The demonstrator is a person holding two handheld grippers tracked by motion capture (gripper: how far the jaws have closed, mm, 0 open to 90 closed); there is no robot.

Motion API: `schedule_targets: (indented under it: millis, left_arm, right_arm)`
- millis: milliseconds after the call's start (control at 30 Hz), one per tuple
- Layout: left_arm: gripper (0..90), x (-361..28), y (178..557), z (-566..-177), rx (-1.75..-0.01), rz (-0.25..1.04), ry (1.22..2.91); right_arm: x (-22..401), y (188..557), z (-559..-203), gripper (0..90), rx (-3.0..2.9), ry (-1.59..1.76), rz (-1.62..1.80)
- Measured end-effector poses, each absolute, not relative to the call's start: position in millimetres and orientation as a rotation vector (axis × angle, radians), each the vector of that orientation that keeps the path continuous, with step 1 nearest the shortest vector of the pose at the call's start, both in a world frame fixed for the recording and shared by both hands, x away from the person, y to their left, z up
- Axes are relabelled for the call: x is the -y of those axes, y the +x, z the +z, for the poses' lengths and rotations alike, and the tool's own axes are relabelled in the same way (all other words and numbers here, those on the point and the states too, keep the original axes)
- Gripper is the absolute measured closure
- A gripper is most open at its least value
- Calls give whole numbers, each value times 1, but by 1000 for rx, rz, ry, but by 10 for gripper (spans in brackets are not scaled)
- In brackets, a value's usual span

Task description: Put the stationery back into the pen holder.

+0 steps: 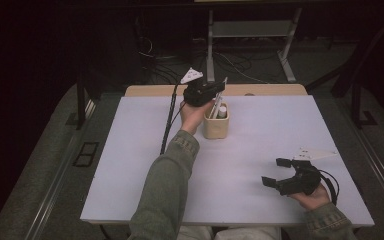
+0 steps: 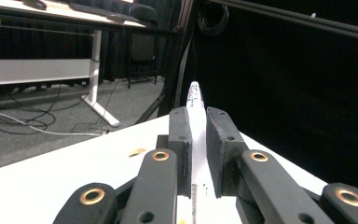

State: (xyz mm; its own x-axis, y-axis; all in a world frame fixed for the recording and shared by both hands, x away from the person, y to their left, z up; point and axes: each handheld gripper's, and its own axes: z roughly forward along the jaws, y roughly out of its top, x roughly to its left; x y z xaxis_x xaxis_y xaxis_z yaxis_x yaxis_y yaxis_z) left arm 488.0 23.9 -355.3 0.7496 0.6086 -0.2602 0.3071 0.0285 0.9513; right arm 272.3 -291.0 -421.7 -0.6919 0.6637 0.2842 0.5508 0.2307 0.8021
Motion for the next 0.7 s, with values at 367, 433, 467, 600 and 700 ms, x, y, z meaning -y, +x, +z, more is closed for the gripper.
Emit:
schedule_targets:
  millis: [367,433,467,600,700]
  left_arm:
    - [588,-39,476,-359,-799,247,1632]
    - [525,-44,471,-358,-794,237,1650]
    - [487,-46,469,-356,-794,230,1659]
    - [336,-53,460,-353,-769,197,1688]
    - [211,-57,453,-351,-766,179,1698]
  right_arm:
    - [291,272,-422,4,-2368,1178,1460]
    - [291,272,-421,4,-2369,1178,1456]
    - [291,272,-421,4,-2368,1179,1456]
    - [291,273,-422,4,-2367,1177,1450]
    - [290,273,-422,4,-2367,1178,1449]
